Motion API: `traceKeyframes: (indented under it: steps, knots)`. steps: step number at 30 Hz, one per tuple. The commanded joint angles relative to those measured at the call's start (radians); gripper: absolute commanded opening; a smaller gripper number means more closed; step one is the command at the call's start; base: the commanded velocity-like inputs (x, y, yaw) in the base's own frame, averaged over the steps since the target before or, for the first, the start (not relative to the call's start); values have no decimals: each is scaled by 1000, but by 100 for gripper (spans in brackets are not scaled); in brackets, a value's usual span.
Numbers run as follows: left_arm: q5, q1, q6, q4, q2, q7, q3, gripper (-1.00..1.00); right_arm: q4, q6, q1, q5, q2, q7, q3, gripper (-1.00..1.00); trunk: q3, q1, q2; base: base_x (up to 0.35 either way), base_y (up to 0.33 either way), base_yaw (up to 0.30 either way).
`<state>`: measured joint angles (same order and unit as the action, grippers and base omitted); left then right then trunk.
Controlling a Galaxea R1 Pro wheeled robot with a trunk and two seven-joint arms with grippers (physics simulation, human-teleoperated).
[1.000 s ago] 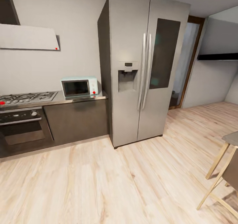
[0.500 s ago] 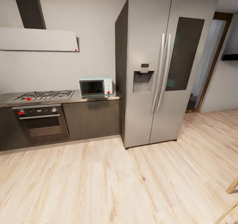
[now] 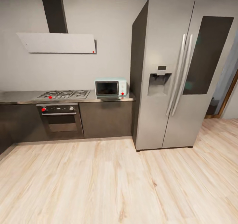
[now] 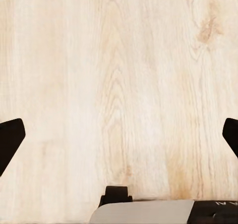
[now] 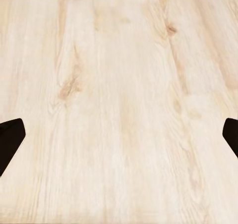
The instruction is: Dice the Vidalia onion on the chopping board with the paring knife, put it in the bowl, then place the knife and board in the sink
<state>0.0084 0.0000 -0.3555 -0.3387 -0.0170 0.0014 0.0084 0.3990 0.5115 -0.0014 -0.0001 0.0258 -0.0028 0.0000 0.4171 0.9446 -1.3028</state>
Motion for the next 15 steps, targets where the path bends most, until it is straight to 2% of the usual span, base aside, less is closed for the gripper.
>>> traceKeyframes:
  steps: [1,15]
  knots:
    - [1,0,-2,-1,0,0,1,100,0,2,0,0,0,0,0,100,-2,-4,7,0,0,277]
    - [1,0,-1,1,-1,0,1,100,0,2,0,0,0,0,0,100,-46,-58,105,0,0,277]
